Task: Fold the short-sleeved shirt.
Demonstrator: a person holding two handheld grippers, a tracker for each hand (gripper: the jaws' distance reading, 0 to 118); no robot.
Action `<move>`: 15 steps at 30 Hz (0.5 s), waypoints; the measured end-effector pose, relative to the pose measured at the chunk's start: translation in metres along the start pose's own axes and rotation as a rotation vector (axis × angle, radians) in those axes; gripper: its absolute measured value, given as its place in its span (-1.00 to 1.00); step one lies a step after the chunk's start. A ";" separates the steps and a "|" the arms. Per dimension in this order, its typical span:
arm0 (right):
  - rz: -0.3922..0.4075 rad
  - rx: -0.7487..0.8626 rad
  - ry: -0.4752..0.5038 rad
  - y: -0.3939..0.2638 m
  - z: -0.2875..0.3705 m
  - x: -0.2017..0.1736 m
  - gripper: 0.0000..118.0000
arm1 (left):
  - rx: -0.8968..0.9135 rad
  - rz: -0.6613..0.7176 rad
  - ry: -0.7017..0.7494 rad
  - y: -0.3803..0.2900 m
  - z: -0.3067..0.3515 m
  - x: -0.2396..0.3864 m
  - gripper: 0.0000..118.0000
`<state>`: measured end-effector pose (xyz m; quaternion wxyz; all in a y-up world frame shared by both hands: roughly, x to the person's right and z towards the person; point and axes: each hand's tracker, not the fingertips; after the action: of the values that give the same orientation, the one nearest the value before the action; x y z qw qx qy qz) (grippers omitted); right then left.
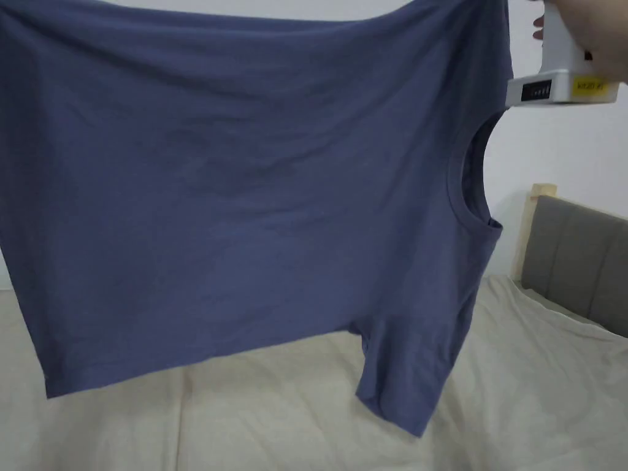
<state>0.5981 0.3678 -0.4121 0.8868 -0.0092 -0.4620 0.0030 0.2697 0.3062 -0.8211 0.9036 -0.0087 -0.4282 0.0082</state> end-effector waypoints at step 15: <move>-0.099 -0.608 0.148 -0.389 -0.001 0.009 -0.97 | -0.518 0.110 -0.146 -0.329 0.014 0.034 -0.94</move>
<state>0.6022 -0.0213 -0.3980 0.8737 -0.2518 -0.3757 -0.1792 0.2822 -0.0222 -0.7786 0.8363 -0.2621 -0.4788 -0.0517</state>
